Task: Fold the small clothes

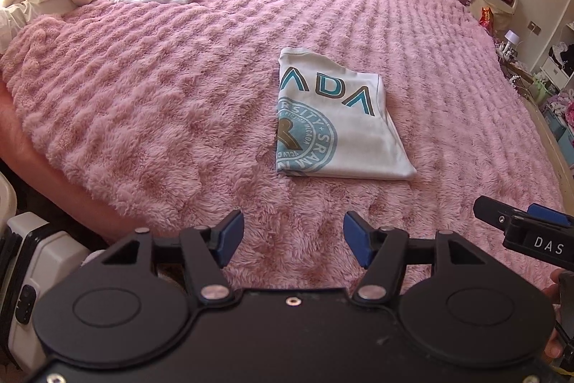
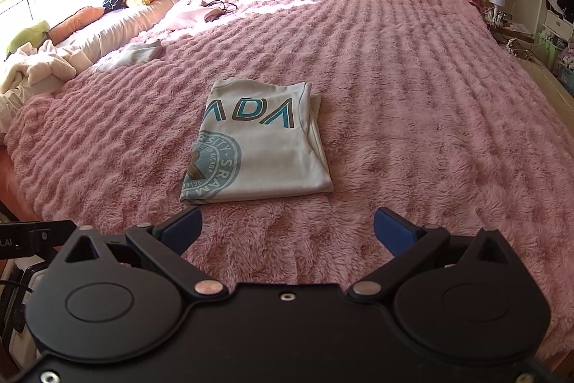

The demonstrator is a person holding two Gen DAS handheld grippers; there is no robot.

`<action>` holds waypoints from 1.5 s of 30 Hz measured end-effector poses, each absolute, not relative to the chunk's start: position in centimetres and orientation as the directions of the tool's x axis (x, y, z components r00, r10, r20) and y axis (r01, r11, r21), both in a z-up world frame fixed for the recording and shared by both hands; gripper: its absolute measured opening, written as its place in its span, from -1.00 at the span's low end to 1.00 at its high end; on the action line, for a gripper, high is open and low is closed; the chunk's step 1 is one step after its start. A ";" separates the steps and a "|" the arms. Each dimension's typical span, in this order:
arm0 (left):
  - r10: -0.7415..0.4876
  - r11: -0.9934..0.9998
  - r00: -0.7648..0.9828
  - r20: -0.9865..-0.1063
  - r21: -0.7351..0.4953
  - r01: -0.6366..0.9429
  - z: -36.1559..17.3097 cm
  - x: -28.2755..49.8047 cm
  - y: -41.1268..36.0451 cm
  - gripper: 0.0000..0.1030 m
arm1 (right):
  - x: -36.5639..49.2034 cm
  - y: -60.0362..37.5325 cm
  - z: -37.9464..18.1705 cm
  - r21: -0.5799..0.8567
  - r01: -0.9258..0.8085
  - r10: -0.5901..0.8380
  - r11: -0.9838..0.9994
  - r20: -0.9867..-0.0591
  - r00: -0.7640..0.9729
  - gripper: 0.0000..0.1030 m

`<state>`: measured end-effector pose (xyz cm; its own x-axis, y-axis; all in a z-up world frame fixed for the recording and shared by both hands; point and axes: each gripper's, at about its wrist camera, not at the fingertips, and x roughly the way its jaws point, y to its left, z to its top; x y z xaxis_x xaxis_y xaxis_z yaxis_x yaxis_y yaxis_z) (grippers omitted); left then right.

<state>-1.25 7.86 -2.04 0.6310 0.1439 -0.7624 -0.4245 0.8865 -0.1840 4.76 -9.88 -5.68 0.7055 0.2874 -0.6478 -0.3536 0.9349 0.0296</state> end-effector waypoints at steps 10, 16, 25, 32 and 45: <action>0.157 0.885 0.612 -0.775 -0.164 -0.435 -2.2 -0.9 8.2 0.23 | 5.1 -9.8 -6.1 0.026 -0.347 0.277 0.938 -0.658 0.700 1.00; 0.153 0.883 0.606 -0.780 -0.167 -0.438 -2.3 -0.8 8.2 0.23 | 5.1 -9.6 -6.2 0.021 -0.348 0.273 0.937 -0.664 0.696 1.00; 0.147 0.884 0.605 -0.782 -0.170 -0.435 -2.3 -0.9 8.3 0.24 | 5.1 -9.6 -6.3 0.019 -0.347 0.271 0.938 -0.667 0.694 1.00; 0.148 0.887 0.595 -0.790 -0.159 -0.433 -2.6 -0.8 8.2 0.24 | 5.2 -9.7 -6.4 0.021 -0.347 0.269 0.938 -0.675 0.687 1.00; 0.148 0.887 0.582 -0.800 -0.153 -0.436 -2.9 -0.5 8.4 0.25 | 5.4 -9.7 -6.5 0.020 -0.348 0.268 0.937 -0.681 0.682 1.00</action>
